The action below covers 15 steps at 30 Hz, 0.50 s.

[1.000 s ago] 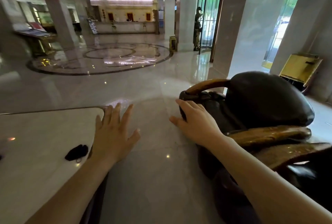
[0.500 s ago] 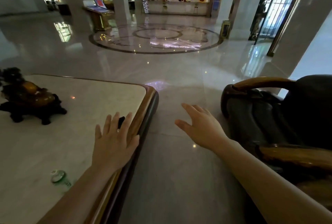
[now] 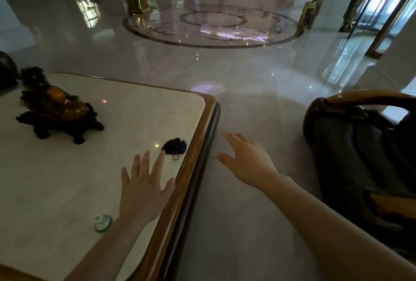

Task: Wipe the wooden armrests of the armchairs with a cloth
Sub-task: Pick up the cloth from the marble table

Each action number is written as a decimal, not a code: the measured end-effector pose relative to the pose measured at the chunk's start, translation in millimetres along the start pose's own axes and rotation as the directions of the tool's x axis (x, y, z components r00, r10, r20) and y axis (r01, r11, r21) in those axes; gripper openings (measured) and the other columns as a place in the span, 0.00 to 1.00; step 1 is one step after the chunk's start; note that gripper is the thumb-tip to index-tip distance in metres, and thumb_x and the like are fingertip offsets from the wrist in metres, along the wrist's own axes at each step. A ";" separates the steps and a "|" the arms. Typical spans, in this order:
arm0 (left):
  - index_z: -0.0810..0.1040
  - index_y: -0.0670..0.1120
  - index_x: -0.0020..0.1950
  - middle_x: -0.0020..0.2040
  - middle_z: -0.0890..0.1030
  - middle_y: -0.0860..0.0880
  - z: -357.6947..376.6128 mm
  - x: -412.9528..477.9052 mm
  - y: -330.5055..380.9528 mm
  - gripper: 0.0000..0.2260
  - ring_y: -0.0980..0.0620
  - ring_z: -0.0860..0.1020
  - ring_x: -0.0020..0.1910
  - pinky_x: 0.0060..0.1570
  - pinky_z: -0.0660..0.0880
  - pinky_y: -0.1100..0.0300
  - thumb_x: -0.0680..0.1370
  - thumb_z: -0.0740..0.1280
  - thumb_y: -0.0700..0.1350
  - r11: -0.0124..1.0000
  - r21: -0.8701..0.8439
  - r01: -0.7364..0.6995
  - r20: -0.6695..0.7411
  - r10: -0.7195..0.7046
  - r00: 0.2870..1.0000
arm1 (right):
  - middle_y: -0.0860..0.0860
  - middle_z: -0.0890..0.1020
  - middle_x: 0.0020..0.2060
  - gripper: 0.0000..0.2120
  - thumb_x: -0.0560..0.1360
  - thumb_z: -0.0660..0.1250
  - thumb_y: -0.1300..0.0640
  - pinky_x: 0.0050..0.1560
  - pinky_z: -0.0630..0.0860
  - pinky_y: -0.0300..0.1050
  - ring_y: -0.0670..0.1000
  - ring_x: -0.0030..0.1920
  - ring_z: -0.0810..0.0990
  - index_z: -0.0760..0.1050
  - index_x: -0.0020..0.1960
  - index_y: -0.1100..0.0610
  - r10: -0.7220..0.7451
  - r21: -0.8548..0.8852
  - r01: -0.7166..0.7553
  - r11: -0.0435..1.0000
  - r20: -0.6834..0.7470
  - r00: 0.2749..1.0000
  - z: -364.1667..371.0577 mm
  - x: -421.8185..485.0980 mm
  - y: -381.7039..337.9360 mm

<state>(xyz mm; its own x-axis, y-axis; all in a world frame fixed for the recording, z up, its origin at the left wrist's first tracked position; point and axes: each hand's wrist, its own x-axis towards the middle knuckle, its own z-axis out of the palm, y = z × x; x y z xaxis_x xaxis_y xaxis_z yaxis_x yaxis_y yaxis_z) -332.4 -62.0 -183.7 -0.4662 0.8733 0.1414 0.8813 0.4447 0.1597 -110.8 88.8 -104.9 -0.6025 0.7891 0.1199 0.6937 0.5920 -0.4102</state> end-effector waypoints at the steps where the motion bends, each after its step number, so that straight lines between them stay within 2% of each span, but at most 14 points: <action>1: 0.45 0.57 0.81 0.81 0.55 0.44 5.1 5.4 -5.1 0.34 0.41 0.50 0.80 0.75 0.51 0.37 0.76 0.43 0.68 1.000 0.002 0.010 0.009 -0.010 1.000 | 0.49 0.71 0.71 0.32 0.78 0.59 0.36 0.64 0.69 0.51 0.55 0.71 0.67 0.58 0.77 0.46 0.002 0.001 -0.002 1.000 0.017 1.000 6.2 8.8 -0.5; 7: 0.43 0.57 0.81 0.82 0.53 0.44 40.4 42.3 -22.3 0.33 0.41 0.48 0.80 0.75 0.50 0.37 0.78 0.45 0.67 0.997 0.026 0.079 0.068 -0.080 0.994 | 0.50 0.69 0.73 0.33 0.78 0.59 0.35 0.66 0.67 0.50 0.54 0.73 0.65 0.58 0.78 0.49 0.001 0.000 -0.001 1.000 0.112 0.994 45.2 71.0 21.4; 11: 0.43 0.56 0.81 0.82 0.51 0.45 73.4 76.3 -24.4 0.34 0.41 0.46 0.80 0.76 0.48 0.38 0.78 0.47 0.66 0.991 0.047 0.126 0.109 -0.131 0.985 | 0.50 0.70 0.72 0.33 0.78 0.59 0.35 0.63 0.68 0.48 0.55 0.71 0.67 0.58 0.78 0.48 -0.018 0.023 0.015 1.000 0.171 0.985 78.6 122.4 52.2; 15: 0.45 0.56 0.81 0.82 0.52 0.44 115.9 111.8 -20.6 0.33 0.41 0.46 0.80 0.76 0.48 0.38 0.78 0.47 0.65 0.977 0.063 0.203 0.134 -0.210 0.969 | 0.50 0.69 0.73 0.32 0.78 0.60 0.37 0.65 0.68 0.51 0.55 0.72 0.66 0.58 0.78 0.48 -0.046 0.082 0.025 0.996 0.269 0.962 118.9 176.4 87.3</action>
<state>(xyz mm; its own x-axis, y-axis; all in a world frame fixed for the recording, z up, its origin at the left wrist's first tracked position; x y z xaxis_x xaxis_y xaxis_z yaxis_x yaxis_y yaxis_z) -393.8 49.6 -284.4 -0.6262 0.7792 -0.0273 0.7714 0.6243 0.1229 -203.4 260.1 -227.1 -0.7179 0.6876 -0.1086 0.6437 0.5962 -0.4798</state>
